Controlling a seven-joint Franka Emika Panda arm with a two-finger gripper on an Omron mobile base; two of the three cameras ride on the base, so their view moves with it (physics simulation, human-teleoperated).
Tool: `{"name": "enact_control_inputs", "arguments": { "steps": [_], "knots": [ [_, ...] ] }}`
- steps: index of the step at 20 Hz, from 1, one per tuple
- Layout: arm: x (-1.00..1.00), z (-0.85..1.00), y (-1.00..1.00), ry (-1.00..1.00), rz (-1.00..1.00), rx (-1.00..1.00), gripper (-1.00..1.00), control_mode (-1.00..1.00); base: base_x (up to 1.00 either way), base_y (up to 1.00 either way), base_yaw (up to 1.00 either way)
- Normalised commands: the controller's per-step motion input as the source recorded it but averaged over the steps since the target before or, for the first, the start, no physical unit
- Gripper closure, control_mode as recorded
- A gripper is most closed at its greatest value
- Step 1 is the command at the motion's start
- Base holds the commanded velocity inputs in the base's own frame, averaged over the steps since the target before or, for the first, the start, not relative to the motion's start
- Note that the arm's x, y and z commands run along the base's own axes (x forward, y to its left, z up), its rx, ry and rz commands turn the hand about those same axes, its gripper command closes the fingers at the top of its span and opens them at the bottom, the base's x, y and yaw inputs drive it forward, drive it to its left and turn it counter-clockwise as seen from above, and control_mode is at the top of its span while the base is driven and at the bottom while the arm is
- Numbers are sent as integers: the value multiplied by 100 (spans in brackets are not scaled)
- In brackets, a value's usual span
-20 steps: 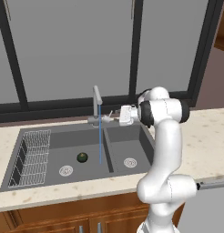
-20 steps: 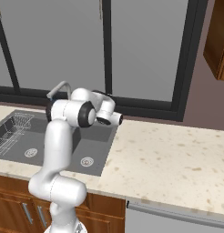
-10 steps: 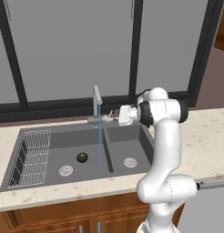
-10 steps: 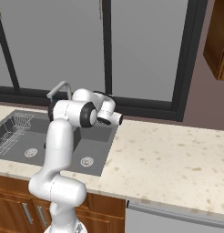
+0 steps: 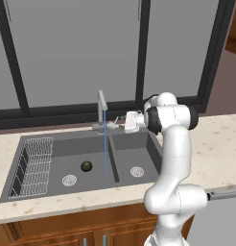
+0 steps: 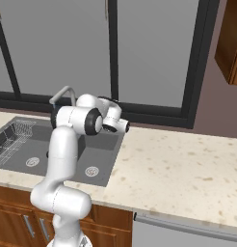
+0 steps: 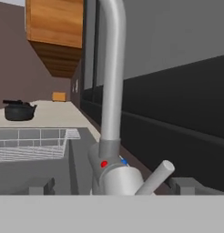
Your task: Turn on the sink faucet. Then move the squash from the counter to the sink. Turn off the sink. Move the vegetable from the sink to the pot next to the stove. Finally move the pot to the front right burner.
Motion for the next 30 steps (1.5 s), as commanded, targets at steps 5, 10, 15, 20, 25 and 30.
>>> {"name": "enact_control_inputs", "arguments": {
  "steps": [5, 10, 15, 20, 25, 30],
  "knots": [
    [8, 0, 21, 0, 8, 0, -100, -100, 0, 0, 0],
    [0, 8, 28, 0, 14, 0, -100, -100, 0, 0, 0],
    [0, 12, 35, 0, 11, 0, -100, -100, 0, 0, 0],
    [0, 16, 34, 0, 9, 0, -100, -100, 0, 0, 0],
    [0, 20, 45, 0, 5, 0, -100, -100, 0, 0, 0],
    [0, 18, 48, 0, 3, 0, -100, -100, 0, 0, 0]
  ]
}}
